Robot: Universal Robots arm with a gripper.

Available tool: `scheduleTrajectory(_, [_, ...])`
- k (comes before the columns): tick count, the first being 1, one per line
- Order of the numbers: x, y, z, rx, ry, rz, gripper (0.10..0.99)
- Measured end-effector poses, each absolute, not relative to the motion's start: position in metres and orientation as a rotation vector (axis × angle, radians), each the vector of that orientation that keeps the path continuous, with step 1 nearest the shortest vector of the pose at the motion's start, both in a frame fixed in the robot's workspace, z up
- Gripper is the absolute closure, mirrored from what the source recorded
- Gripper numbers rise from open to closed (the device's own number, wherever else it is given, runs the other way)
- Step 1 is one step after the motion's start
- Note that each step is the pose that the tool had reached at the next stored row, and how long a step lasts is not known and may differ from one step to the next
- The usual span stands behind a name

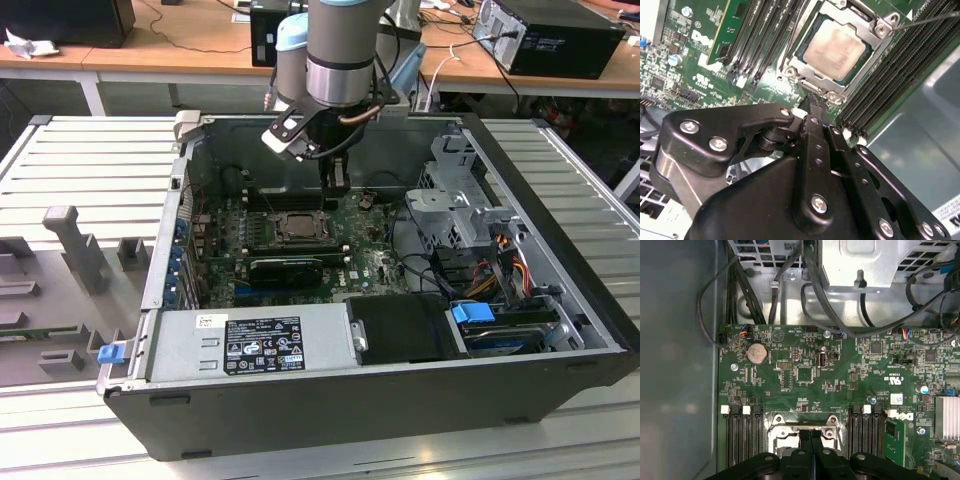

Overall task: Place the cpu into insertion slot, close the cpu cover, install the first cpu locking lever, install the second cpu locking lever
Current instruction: 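Close the cpu cover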

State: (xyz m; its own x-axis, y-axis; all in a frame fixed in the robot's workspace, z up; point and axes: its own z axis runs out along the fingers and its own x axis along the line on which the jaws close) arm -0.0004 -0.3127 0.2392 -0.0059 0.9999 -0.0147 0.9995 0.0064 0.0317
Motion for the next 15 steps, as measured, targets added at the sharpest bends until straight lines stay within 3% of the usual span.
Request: scheduleTrajectory(15, [-0.039, -0.313, 0.227, 2.194, 2.208, 0.014, 0.98])
